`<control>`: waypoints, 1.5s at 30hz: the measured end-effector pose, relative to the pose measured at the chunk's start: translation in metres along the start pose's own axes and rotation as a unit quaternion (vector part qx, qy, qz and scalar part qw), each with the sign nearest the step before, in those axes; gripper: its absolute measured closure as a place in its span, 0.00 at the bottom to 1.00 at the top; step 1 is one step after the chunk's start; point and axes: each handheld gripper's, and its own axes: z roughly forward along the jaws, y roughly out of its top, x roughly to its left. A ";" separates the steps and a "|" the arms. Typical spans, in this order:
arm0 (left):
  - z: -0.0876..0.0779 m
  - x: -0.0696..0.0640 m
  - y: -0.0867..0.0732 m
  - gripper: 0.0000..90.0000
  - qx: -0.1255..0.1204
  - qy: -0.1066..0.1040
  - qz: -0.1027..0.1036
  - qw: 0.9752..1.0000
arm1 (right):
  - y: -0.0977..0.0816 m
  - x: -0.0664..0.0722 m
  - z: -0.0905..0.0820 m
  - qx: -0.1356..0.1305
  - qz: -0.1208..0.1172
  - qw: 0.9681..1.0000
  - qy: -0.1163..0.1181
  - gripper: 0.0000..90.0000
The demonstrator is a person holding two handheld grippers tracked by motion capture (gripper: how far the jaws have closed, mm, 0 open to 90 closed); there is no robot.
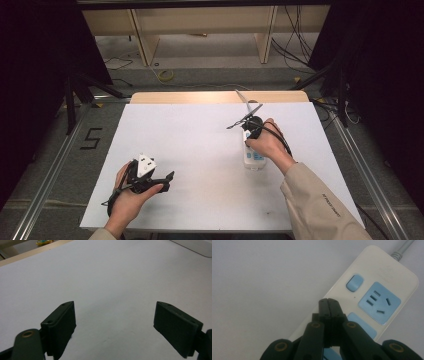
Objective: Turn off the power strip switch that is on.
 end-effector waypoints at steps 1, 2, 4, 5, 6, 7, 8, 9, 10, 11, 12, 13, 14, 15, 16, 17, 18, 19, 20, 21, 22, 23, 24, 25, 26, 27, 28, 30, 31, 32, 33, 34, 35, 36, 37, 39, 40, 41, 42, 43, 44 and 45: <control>0.000 0.000 0.000 0.20 0.000 0.000 -0.001 1.000 | 0.000 0.000 0.000 0.001 0.002 1.000 0.002 1.00; 0.000 0.000 0.000 0.20 0.001 -0.001 -0.001 1.000 | 0.001 -0.001 0.000 0.003 0.005 1.000 0.004 1.00; 0.001 0.000 0.000 0.20 0.001 -0.001 0.000 1.000 | 0.002 -0.001 0.000 0.011 0.006 1.000 0.005 1.00; 0.001 0.000 0.000 0.20 0.001 -0.001 0.000 1.000 | 0.004 -0.001 0.000 0.014 0.008 1.000 0.006 1.00; 0.001 0.000 0.000 0.20 0.001 -0.001 0.000 1.000 | 0.005 -0.002 0.000 0.021 0.009 1.000 0.008 1.00; 0.001 0.000 0.000 0.20 0.001 -0.001 0.000 1.000 | 0.007 -0.002 0.000 0.026 0.009 1.000 0.007 1.00; 0.000 0.000 0.000 0.20 0.001 -0.001 0.000 1.000 | 0.008 -0.002 0.000 0.029 0.009 1.000 0.007 1.00; 0.000 0.000 0.000 0.20 0.001 -0.001 0.000 1.000 | 0.009 -0.001 0.000 0.034 0.012 0.999 0.006 1.00; 0.000 0.000 0.000 0.20 0.001 -0.001 0.000 1.000 | 0.009 -0.001 0.001 0.035 0.012 0.999 0.003 1.00; 0.000 0.000 0.000 0.20 0.001 -0.001 0.000 1.000 | 0.010 0.000 0.001 0.038 0.010 0.999 0.001 1.00; 0.000 0.000 0.000 0.20 0.001 0.000 0.000 1.000 | 0.010 0.001 0.001 0.040 0.008 0.999 -0.002 1.00; 0.000 0.000 0.000 0.20 0.001 0.000 0.000 1.000 | 0.010 0.002 0.001 0.046 0.007 0.999 -0.001 1.00; 0.000 0.000 -0.001 0.20 0.001 0.000 0.000 1.000 | 0.010 0.001 0.001 0.046 0.010 0.999 0.000 1.00; 0.000 0.000 -0.001 0.20 0.001 0.000 0.000 1.000 | 0.011 0.000 0.001 0.047 0.012 0.999 0.004 1.00; 0.000 0.000 0.000 0.20 0.001 0.000 0.000 1.000 | 0.011 0.000 0.001 0.047 0.011 0.999 0.005 1.00; 0.000 -0.001 0.000 0.20 0.000 -0.001 -0.001 1.000 | 0.010 0.000 0.001 0.045 0.007 0.999 0.005 1.00; 0.000 -0.001 0.000 0.20 0.000 0.000 0.000 1.000 | 0.010 -0.001 0.001 0.044 0.010 0.999 0.007 1.00; 0.000 -0.001 0.000 0.20 0.000 0.000 0.001 1.000 | 0.010 -0.002 0.001 0.045 0.013 0.999 0.010 1.00; 0.000 -0.001 0.000 0.20 0.001 -0.001 0.001 1.000 | 0.010 -0.003 0.001 0.046 0.018 0.999 0.014 1.00; 0.001 -0.001 0.000 0.20 0.001 0.000 0.001 1.000 | 0.011 -0.004 0.001 0.048 0.021 0.999 0.017 1.00; 0.000 -0.001 0.000 0.20 0.001 -0.001 0.001 1.000 | 0.011 -0.004 0.001 0.050 0.022 0.998 0.017 1.00; 0.000 -0.001 0.000 0.20 0.000 -0.001 0.001 1.000 | 0.012 -0.003 0.001 0.053 0.021 0.998 0.016 1.00; 0.000 -0.001 0.000 0.20 0.000 -0.001 0.001 1.000 | 0.013 -0.003 0.001 0.056 0.018 0.998 0.013 1.00; 0.000 -0.001 0.000 0.20 0.001 -0.001 0.001 1.000 | 0.014 -0.002 0.002 0.057 0.017 0.998 0.011 1.00; 0.000 -0.001 0.000 0.20 0.000 -0.001 0.001 1.000 | 0.014 -0.001 0.002 0.059 0.017 0.998 0.009 1.00; 0.000 -0.001 0.000 0.20 0.001 -0.001 0.002 1.000 | 0.015 -0.001 0.002 0.061 0.015 0.998 0.007 1.00; 0.000 -0.001 0.000 0.20 0.000 -0.001 0.002 1.000 | 0.016 -0.001 0.002 0.065 0.016 0.998 0.007 1.00; 0.000 -0.001 0.000 0.20 -0.001 -0.001 0.003 1.000 | 0.017 -0.002 0.002 0.069 0.018 0.997 0.008 1.00; 0.000 -0.001 0.000 0.20 -0.001 -0.001 0.002 1.000 | 0.018 -0.002 0.003 0.072 0.019 0.997 0.008 1.00; 0.000 -0.001 0.000 0.20 -0.002 -0.001 0.003 1.000 | 0.019 -0.002 0.004 0.076 0.019 0.997 0.008 1.00; 0.000 -0.002 0.000 0.20 -0.002 -0.001 0.002 1.000 | 0.020 -0.002 0.004 0.077 0.024 0.997 0.008 1.00; 0.000 -0.002 0.000 0.20 -0.002 -0.002 0.002 1.000 | 0.021 -0.002 0.004 0.081 0.022 0.996 0.009 1.00; 0.000 -0.002 0.000 0.20 -0.001 -0.002 0.003 1.000 | 0.021 -0.002 0.004 0.082 0.019 0.996 0.006 1.00; 0.001 -0.002 0.000 0.20 0.000 -0.002 0.003 1.000 | 0.021 -0.002 0.004 0.082 0.020 0.996 0.008 1.00; 0.001 -0.002 0.000 0.20 0.000 -0.002 0.003 1.000 | 0.021 -0.002 0.004 0.083 0.023 0.996 0.008 1.00; 0.001 -0.002 0.000 0.20 0.000 -0.002 0.004 1.000 | 0.021 -0.004 0.004 0.081 0.022 0.996 0.012 1.00; 0.000 -0.002 0.000 0.20 0.000 -0.002 0.004 1.000 | 0.020 -0.004 0.004 0.081 0.023 0.996 0.012 1.00; 0.000 -0.002 0.000 0.20 0.000 -0.002 0.004 1.000 | 0.020 -0.004 0.004 0.081 0.023 0.996 0.012 1.00; 0.000 -0.002 0.001 0.20 0.000 -0.002 0.004 1.000 | 0.020 -0.003 0.004 0.081 0.023 0.996 0.011 1.00; 0.001 -0.002 0.001 0.20 0.000 -0.002 0.004 1.000 | 0.021 -0.003 0.004 0.081 0.021 0.996 0.010 1.00; 0.001 -0.002 0.001 0.20 0.001 -0.002 0.005 1.000 | 0.021 -0.003 0.004 0.082 0.022 0.996 0.009 1.00; 0.001 -0.002 0.000 0.20 0.001 -0.002 0.005 1.000 | 0.021 -0.002 0.004 0.082 0.021 0.996 0.008 1.00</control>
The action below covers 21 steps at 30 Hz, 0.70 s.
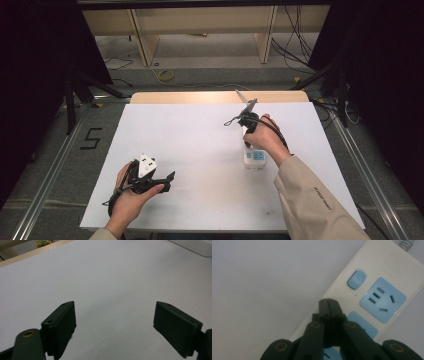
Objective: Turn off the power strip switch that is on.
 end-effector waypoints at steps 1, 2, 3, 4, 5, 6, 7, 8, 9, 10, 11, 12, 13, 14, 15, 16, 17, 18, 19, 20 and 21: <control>0.000 0.000 0.000 0.20 0.000 0.000 0.000 1.000 | 0.000 0.000 0.000 0.001 0.000 1.000 0.001 1.00; 0.000 0.000 0.000 0.20 0.000 0.000 0.000 1.000 | 0.000 0.000 0.000 0.001 0.000 1.000 0.000 1.00; 0.000 0.000 0.000 0.20 0.000 0.000 0.000 1.000 | 0.000 0.000 0.000 0.000 0.000 1.000 0.000 1.00; 0.000 0.000 0.000 0.20 0.000 0.000 0.000 1.000 | 0.000 0.000 0.000 0.000 0.000 1.000 0.001 1.00; 0.000 0.000 0.000 0.20 0.001 0.000 0.000 1.000 | 0.000 0.000 0.000 -0.001 0.000 1.000 0.000 1.00; 0.000 0.000 0.000 0.20 0.000 0.000 0.000 1.000 | 0.000 0.000 0.000 -0.002 -0.003 1.000 -0.001 1.00; 0.000 0.000 0.000 0.20 0.000 0.000 0.000 1.000 | 0.000 0.001 0.000 -0.002 -0.003 1.000 -0.004 1.00; 0.000 0.000 0.000 0.20 0.000 0.000 0.000 1.000 | 0.000 0.001 0.000 -0.002 -0.005 1.000 -0.005 1.00; 0.000 0.000 0.000 0.20 0.000 0.000 0.000 1.000 | 0.000 0.001 0.000 -0.002 -0.005 1.000 -0.006 1.00; 0.000 0.000 0.000 0.20 -0.001 0.000 0.000 1.000 | 0.000 0.001 0.000 -0.002 -0.003 1.000 -0.006 1.00; 0.000 0.000 0.000 0.20 -0.002 0.001 -0.002 1.000 | 0.000 0.001 0.000 -0.001 -0.004 1.000 -0.006 1.00; 0.000 0.000 0.000 0.20 -0.001 0.001 -0.001 1.000 | -0.001 0.001 0.000 -0.003 -0.004 1.000 -0.006 1.00; -0.001 0.001 0.000 0.20 -0.002 0.001 -0.002 1.000 | -0.001 0.001 0.000 -0.004 -0.003 1.000 -0.005 1.00; -0.001 0.001 0.000 0.20 -0.002 0.001 -0.002 1.000 | -0.001 0.000 0.000 -0.005 -0.001 1.000 -0.003 1.00; -0.001 0.001 0.000 0.20 -0.002 0.002 -0.001 1.000 | -0.001 0.000 0.000 -0.005 -0.001 1.000 -0.002 1.00; -0.001 0.001 0.000 0.20 -0.002 0.002 -0.002 1.000 | -0.002 0.001 0.000 -0.006 0.001 1.000 -0.003 1.00; -0.001 0.001 0.000 0.20 -0.002 0.002 -0.002 1.000 | -0.002 0.001 0.000 -0.005 -0.002 1.000 -0.004 1.00; -0.001 0.001 0.000 0.20 -0.001 0.002 -0.002 1.000 | -0.002 0.002 0.000 -0.007 -0.005 1.000 -0.007 1.00; -0.001 0.001 0.000 0.20 -0.001 0.002 -0.002 1.000 | -0.002 0.002 0.000 -0.005 -0.006 1.000 -0.008 1.00; -0.001 0.001 0.000 0.20 -0.002 0.002 -0.002 1.000 | -0.001 0.003 0.000 -0.004 -0.004 1.000 -0.008 1.00; -0.001 0.001 0.000 0.20 -0.003 0.002 -0.002 1.000 | -0.001 0.003 0.000 -0.005 -0.005 1.000 -0.009 1.00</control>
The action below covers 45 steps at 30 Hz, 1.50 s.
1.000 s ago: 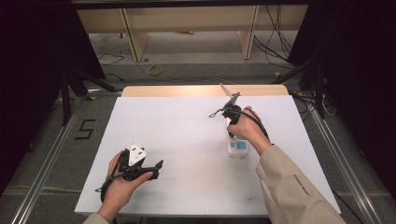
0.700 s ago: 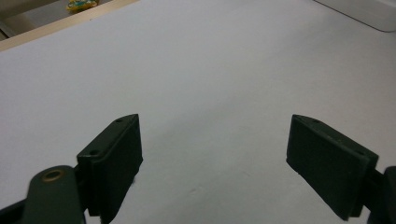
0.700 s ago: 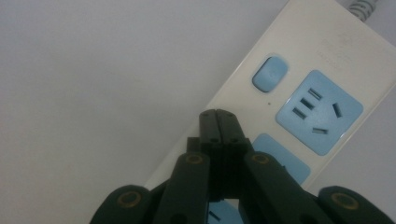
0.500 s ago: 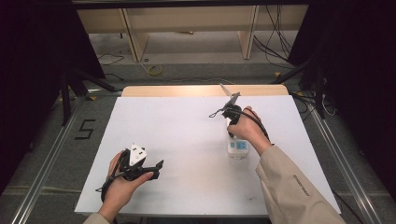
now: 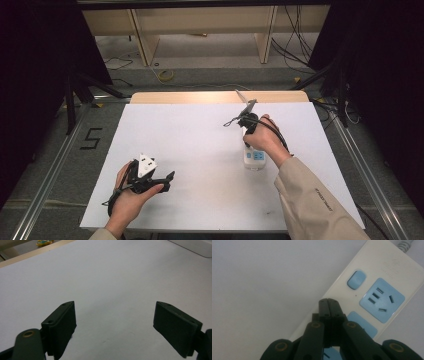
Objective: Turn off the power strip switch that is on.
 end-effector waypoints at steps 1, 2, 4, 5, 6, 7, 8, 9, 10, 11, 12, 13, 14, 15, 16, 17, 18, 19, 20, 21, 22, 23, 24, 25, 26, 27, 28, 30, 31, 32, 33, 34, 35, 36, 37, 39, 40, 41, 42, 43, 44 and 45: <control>0.000 0.000 0.000 0.20 0.000 0.000 0.000 1.000 | 0.000 0.000 0.000 0.001 0.001 1.000 0.000 1.00; 0.000 0.000 0.000 0.20 0.001 0.000 0.000 1.000 | 0.000 0.000 0.000 0.000 -0.001 1.000 -0.001 1.00; 0.000 0.000 0.000 0.20 0.001 -0.001 -0.001 1.000 | 0.000 0.000 0.000 -0.001 -0.002 1.000 -0.001 1.00; 0.000 0.000 0.000 0.20 0.002 -0.001 -0.001 1.000 | 0.000 0.001 0.000 -0.001 -0.002 1.000 -0.002 1.00; 0.000 0.001 0.000 0.20 0.002 -0.001 -0.001 1.000 | 0.000 0.001 0.000 -0.002 -0.002 1.000 -0.003 1.00; 0.000 0.001 0.000 0.20 0.002 -0.001 -0.001 1.000 | 0.000 0.001 0.000 -0.002 -0.004 1.000 -0.003 1.00; 0.000 0.001 0.000 0.20 0.002 -0.001 -0.001 1.000 | 0.000 0.001 0.000 -0.002 -0.004 1.000 -0.003 1.00; 0.000 0.000 0.000 0.20 0.002 -0.001 -0.001 1.000 | 0.000 0.001 0.000 -0.001 -0.003 1.000 -0.002 1.00; 0.000 0.000 0.000 0.20 0.001 0.000 0.000 1.000 | 0.000 0.000 0.000 -0.001 -0.002 1.000 -0.002 1.00; 0.000 0.000 0.000 0.20 0.001 -0.001 -0.001 1.000 | 0.000 0.000 -0.001 -0.001 -0.002 1.000 -0.001 1.00; 0.000 0.000 0.000 0.20 0.000 0.000 -0.001 1.000 | -0.001 0.000 -0.001 -0.002 -0.002 1.000 -0.001 1.00; 0.000 0.000 0.000 0.20 0.001 -0.001 -0.001 1.000 | -0.001 0.000 0.000 -0.003 -0.003 1.000 0.000 1.00; 0.000 0.000 0.000 0.20 0.001 -0.001 -0.001 1.000 | -0.001 0.000 0.000 -0.004 -0.002 1.000 0.000 1.00; 0.000 0.001 0.000 0.20 0.001 -0.001 -0.001 1.000 | -0.001 -0.001 0.000 -0.004 -0.002 1.000 0.001 1.00; 0.000 0.001 0.000 0.20 0.001 -0.001 -0.001 1.000 | -0.001 -0.001 0.000 -0.003 -0.003 1.000 0.001 1.00; 0.000 0.001 0.000 0.20 0.001 -0.001 -0.001 1.000 | -0.001 0.000 0.000 -0.003 -0.002 1.000 0.001 1.00; 0.000 0.001 0.000 0.20 0.001 -0.001 -0.001 1.000 | -0.001 0.000 0.000 -0.003 -0.002 1.000 0.000 1.00; 0.000 0.001 0.000 0.20 0.001 -0.001 -0.001 1.000 | 0.000 0.000 -0.001 -0.002 -0.002 1.000 0.000 1.00; 0.000 0.001 0.000 0.20 0.001 -0.001 -0.001 1.000 | 0.000 0.000 -0.001 -0.001 -0.003 1.000 -0.001 1.00; 0.000 0.001 0.000 0.20 0.001 -0.001 -0.001 1.000 | 0.000 0.000 -0.001 -0.001 -0.003 1.000 -0.001 1.00; 0.000 0.001 0.000 0.20 0.001 -0.001 -0.001 1.000 | 0.000 0.000 -0.001 -0.001 -0.003 1.000 0.000 1.00; 0.000 0.001 0.000 0.20 0.001 -0.001 -0.001 1.000 | 0.000 0.000 -0.001 -0.001 -0.003 1.000 0.000 1.00; 0.000 0.001 0.000 0.20 0.001 -0.001 -0.001 1.000 | 0.000 0.000 -0.001 -0.001 -0.001 1.000 0.001 1.00; 0.000 0.001 0.000 0.20 0.001 -0.001 -0.002 1.000 | 0.000 -0.001 -0.001 -0.002 -0.002 1.000 0.001 1.00; 0.000 0.001 0.000 0.20 0.001 -0.001 -0.002 1.000 | 0.000 0.000 -0.001 -0.002 -0.002 1.000 0.001 1.00; 0.000 0.001 0.000 0.20 0.001 -0.001 -0.001 1.000 | 0.000 0.000 -0.001 -0.002 -0.002 1.000 0.001 1.00; 0.000 0.001 0.000 0.20 0.001 -0.001 -0.001 1.000 | 0.000 -0.001 -0.001 -0.002 -0.002 1.000 0.001 1.00; 0.000 0.001 0.000 0.20 0.000 -0.001 -0.001 1.000 | 0.000 0.000 -0.001 -0.001 -0.002 1.000 0.001 1.00; 0.000 0.001 0.000 0.20 0.000 -0.001 -0.001 1.000 | 0.000 0.000 -0.001 -0.001 -0.002 1.000 0.002 1.00; 0.000 0.001 0.000 0.20 0.001 0.000 0.000 1.000 | 0.000 -0.001 -0.001 -0.002 -0.002 1.000 0.002 1.00; 0.000 0.001 0.000 0.20 0.001 0.000 0.000 1.000 | 0.000 -0.001 -0.001 -0.001 -0.002 1.000 0.003 1.00; 0.000 0.001 0.000 0.20 0.001 0.000 0.000 1.000 | -0.001 -0.001 0.000 -0.003 -0.004 1.000 0.002 1.00; 0.000 0.001 0.000 0.20 0.000 0.000 -0.001 1.000 | -0.001 -0.001 -0.001 -0.003 -0.003 1.000 0.003 1.00; 0.000 0.001 0.000 0.20 0.000 0.000 -0.001 1.000 | -0.001 -0.002 0.000 -0.004 -0.004 1.000 0.003 1.00; 0.000 0.001 0.000 0.20 0.000 0.000 0.000 1.000 | -0.001 -0.002 0.000 -0.004 -0.004 1.000 0.003 1.00; 0.000 0.001 0.000 0.20 0.000 0.000 0.000 1.000 | -0.001 -0.002 -0.001 -0.004 -0.004 1.000 0.003 1.00; 0.000 0.001 0.000 0.20 0.001 0.000 0.000 1.000 | -0.001 -0.001 -0.001 -0.004 -0.004 1.000 0.003 1.00; 0.000 0.001 0.000 0.20 0.000 0.000 0.000 1.000 | -0.001 -0.002 -0.001 -0.004 -0.003 1.000 0.004 1.00; 0.000 0.001 0.000 0.20 0.000 0.000 0.000 1.000 | -0.001 -0.002 -0.001 -0.004 -0.003 1.000 0.004 1.00; 0.000 0.001 0.000 0.20 0.000 0.000 0.000 1.000 | -0.001 -0.002 -0.001 -0.004 -0.002 1.000 0.005 1.00; 0.000 0.001 0.000 0.20 0.001 0.000 0.000 1.000 | -0.001 -0.002 -0.001 -0.005 -0.002 1.000 0.005 1.00; 0.000 0.001 0.000 0.20 0.001 0.000 0.000 1.000 | -0.001 -0.002 -0.001 -0.005 -0.003 1.000 0.005 1.00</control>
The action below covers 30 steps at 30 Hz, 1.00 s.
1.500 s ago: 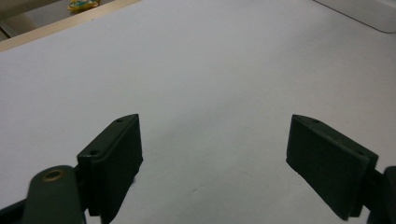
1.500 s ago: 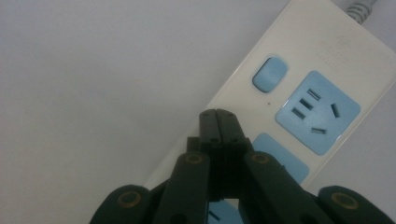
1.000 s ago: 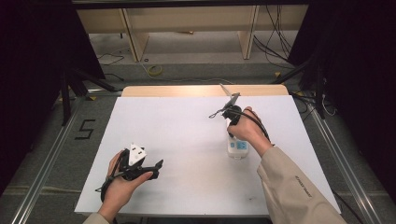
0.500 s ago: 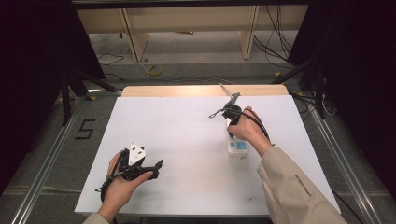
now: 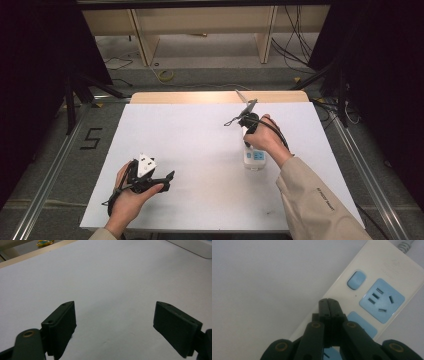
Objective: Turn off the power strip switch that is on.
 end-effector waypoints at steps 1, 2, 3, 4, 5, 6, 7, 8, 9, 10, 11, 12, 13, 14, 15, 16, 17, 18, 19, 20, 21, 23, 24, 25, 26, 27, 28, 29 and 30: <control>0.000 0.000 0.000 0.20 0.000 0.000 0.000 1.000 | 0.000 0.000 0.000 0.000 0.000 1.000 0.000 1.00; 0.000 0.000 0.000 0.20 0.000 0.000 0.000 1.000 | 0.000 0.000 0.000 0.000 0.002 1.000 0.000 1.00; 0.000 0.000 0.000 0.20 0.000 0.000 0.000 1.000 | 0.000 0.000 0.000 -0.001 0.001 1.000 0.000 1.00; 0.000 0.000 0.000 0.20 0.000 0.000 0.000 1.000 | 0.000 0.000 0.000 -0.001 0.000 1.000 0.000 1.00; 0.000 0.000 0.000 0.20 0.000 0.000 0.000 1.000 | 0.000 0.000 0.000 -0.001 -0.001 1.000 0.000 1.00; 0.000 0.000 0.000 0.20 0.000 0.000 0.000 1.000 | 0.001 0.000 0.000 -0.001 0.000 1.000 0.000 1.00; 0.000 0.000 0.000 0.20 0.000 0.000 0.000 1.000 | 0.001 0.001 0.000 -0.001 0.003 1.000 0.001 1.00; 0.000 0.000 0.000 0.20 0.000 0.000 -0.001 1.000 | 0.001 0.000 0.000 0.000 0.003 1.000 0.001 1.00; 0.000 0.000 0.000 0.20 -0.001 0.000 -0.001 1.000 | 0.001 0.000 0.000 -0.001 0.003 1.000 0.001 1.00; 0.000 0.000 0.000 0.20 -0.001 0.001 -0.001 1.000 | 0.001 0.000 0.000 -0.001 0.003 1.000 0.001 1.00; 0.000 0.000 0.000 0.20 -0.001 0.001 -0.001 1.000 | 0.001 0.000 0.000 -0.001 0.003 1.000 0.002 1.00; 0.000 0.000 0.000 0.20 -0.001 0.000 -0.001 1.000 | 0.001 0.000 0.000 -0.001 0.003 1.000 0.002 1.00; 0.000 0.000 0.000 0.20 0.000 0.000 -0.001 1.000 | 0.001 0.000 -0.001 -0.002 0.002 1.000 0.001 1.00; 0.000 0.000 0.000 0.20 0.000 0.000 0.000 1.000 | 0.001 0.000 -0.001 -0.002 0.002 1.000 0.001 1.00; 0.000 0.000 0.000 0.20 -0.001 0.000 -0.001 1.000 | 0.001 0.000 -0.001 -0.002 0.001 1.000 0.001 1.00; 0.000 0.000 0.000 0.20 -0.001 0.000 -0.001 1.000 | 0.001 0.000 -0.001 -0.002 0.001 1.000 0.001 1.00; 0.000 0.000 0.000 0.20 -0.001 0.000 0.000 1.000 | 0.001 0.000 -0.001 -0.001 0.001 1.000 0.001 1.00; 0.000 0.000 0.000 0.20 -0.001 0.000 -0.001 1.000 | 0.001 0.000 -0.001 -0.004 0.001 1.000 0.002 1.00; 0.000 0.000 0.000 0.20 0.000 0.000 -0.001 1.000 | 0.002 0.000 -0.003 -0.006 0.005 1.000 0.003 1.00; 0.000 0.000 0.000 0.20 0.000 0.000 -0.001 1.000 | 0.002 0.000 -0.004 -0.008 0.001 1.000 -0.001 1.00; 0.000 0.000 0.000 0.20 0.000 0.000 0.000 1.000 | 0.002 0.000 -0.004 -0.005 0.003 1.000 -0.003 1.00; 0.000 0.000 0.000 0.20 -0.001 0.000 0.000 1.000 | 0.002 -0.001 -0.004 -0.006 0.001 1.000 -0.001 1.00; 0.000 0.000 0.000 0.20 -0.001 0.000 -0.001 1.000 | 0.002 -0.001 -0.004 -0.006 0.001 1.000 -0.001 1.00; 0.000 0.000 0.000 0.20 -0.001 0.000 -0.001 1.000 | 0.002 -0.001 -0.004 -0.006 0.001 1.000 -0.001 1.00; 0.000 0.000 0.000 0.20 -0.001 0.000 -0.002 1.000 | 0.002 -0.001 -0.004 -0.007 0.002 1.000 -0.001 1.00; 0.000 0.000 0.000 0.20 -0.001 0.000 -0.002 1.000 | 0.002 -0.001 -0.004 -0.007 0.001 1.000 -0.001 1.00; 0.000 0.000 0.000 0.20 -0.001 0.000 -0.002 1.000 | 0.002 -0.001 -0.004 -0.007 0.002 1.000 -0.001 1.00; 0.000 0.000 0.000 0.20 -0.001 0.001 -0.002 1.000 | 0.002 -0.001 -0.004 -0.007 0.004 1.000 0.000 1.00; 0.000 0.000 0.000 0.20 -0.001 0.001 -0.002 1.000 | 0.002 -0.001 -0.004 -0.007 0.004 1.000 -0.001 1.00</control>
